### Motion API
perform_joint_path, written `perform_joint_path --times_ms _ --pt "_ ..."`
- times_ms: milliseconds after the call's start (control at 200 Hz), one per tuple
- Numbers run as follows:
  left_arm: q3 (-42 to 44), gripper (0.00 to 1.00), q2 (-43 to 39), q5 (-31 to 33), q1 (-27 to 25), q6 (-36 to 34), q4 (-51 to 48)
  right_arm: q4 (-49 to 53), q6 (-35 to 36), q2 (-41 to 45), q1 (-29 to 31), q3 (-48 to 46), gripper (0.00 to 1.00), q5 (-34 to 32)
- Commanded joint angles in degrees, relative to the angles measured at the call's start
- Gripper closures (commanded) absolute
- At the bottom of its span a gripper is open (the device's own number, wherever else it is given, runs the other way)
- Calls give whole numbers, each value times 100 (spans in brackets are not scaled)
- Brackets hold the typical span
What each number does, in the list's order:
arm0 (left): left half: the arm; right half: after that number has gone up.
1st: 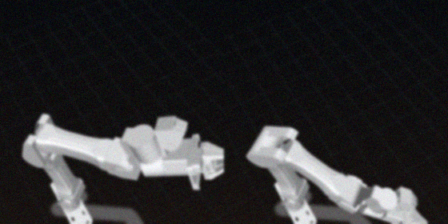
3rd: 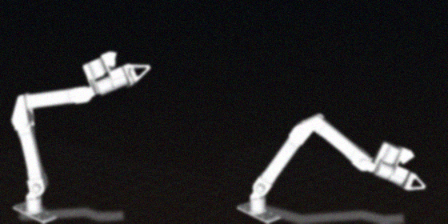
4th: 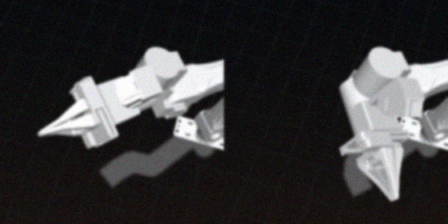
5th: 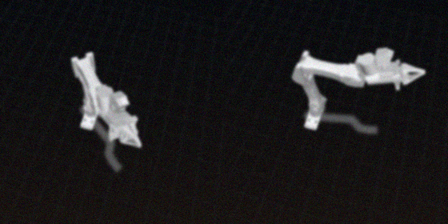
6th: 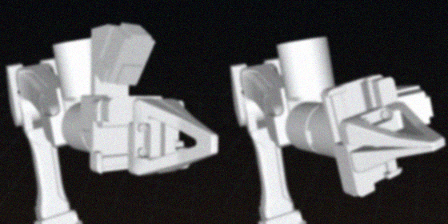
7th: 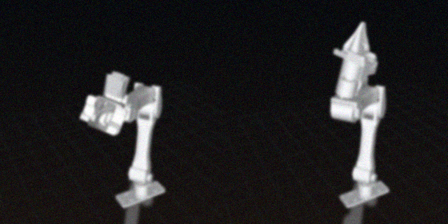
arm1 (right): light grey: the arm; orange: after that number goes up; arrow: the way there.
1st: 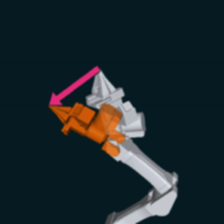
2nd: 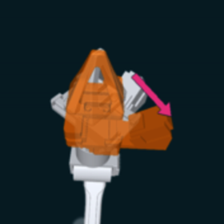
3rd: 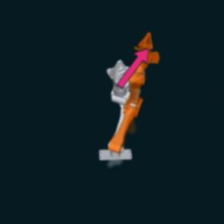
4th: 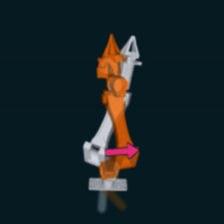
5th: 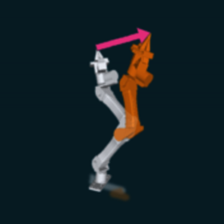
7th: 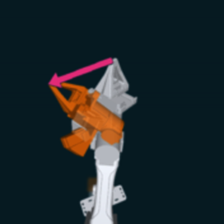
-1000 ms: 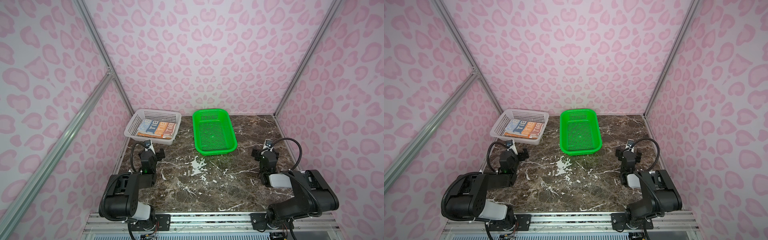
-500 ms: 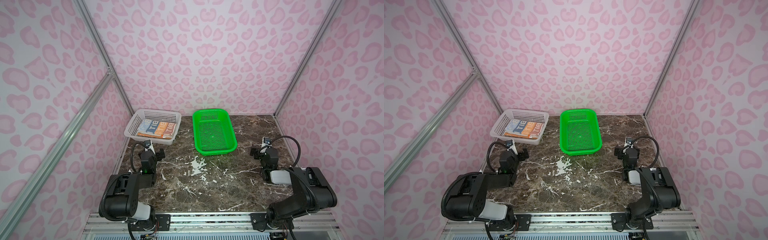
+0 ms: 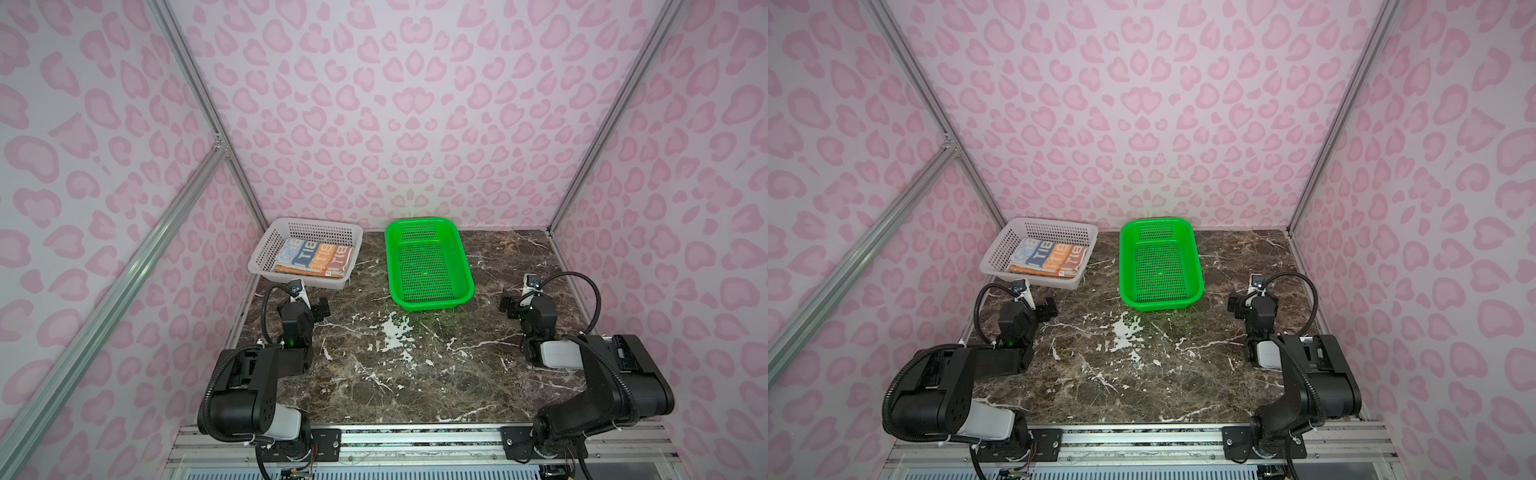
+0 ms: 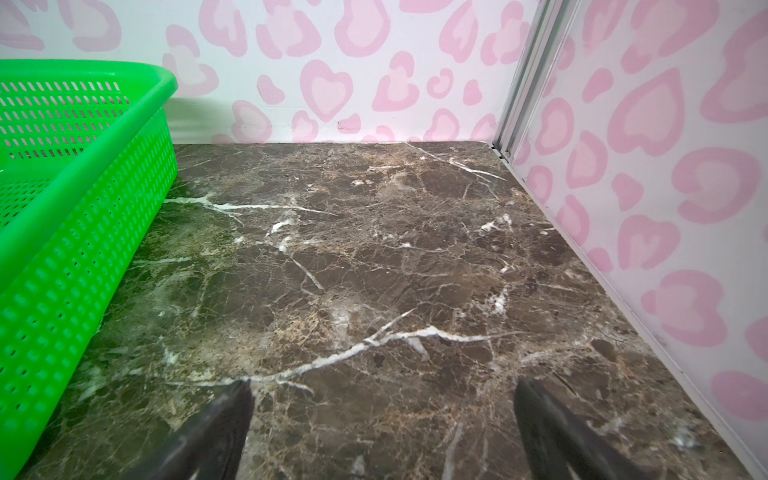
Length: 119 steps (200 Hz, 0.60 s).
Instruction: Fold and stack the towels
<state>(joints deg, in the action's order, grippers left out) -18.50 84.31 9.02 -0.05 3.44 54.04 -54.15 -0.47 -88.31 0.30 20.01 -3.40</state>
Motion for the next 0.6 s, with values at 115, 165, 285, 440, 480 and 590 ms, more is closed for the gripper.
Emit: perform_joint_path --times_ms 115,165,285,440,480,590 --pt "-48 2 7 7 1 -6 164 29 -34 25 5 27 0 -27" --pt "-40 2 -2 18 -3 -10 190 1 -32 15 3 24 0 -24" --pt "-97 2 52 -22 -6 -27 127 16 -30 20 3 28 0 -26" --pt "-67 2 18 -56 5 -28 155 19 -32 25 5 31 0 -28" --pt "-78 2 27 -63 5 -28 141 19 -30 21 4 35 0 -22" --pt "-18 2 -2 -32 -11 -46 222 19 -32 23 1 32 0 -24"
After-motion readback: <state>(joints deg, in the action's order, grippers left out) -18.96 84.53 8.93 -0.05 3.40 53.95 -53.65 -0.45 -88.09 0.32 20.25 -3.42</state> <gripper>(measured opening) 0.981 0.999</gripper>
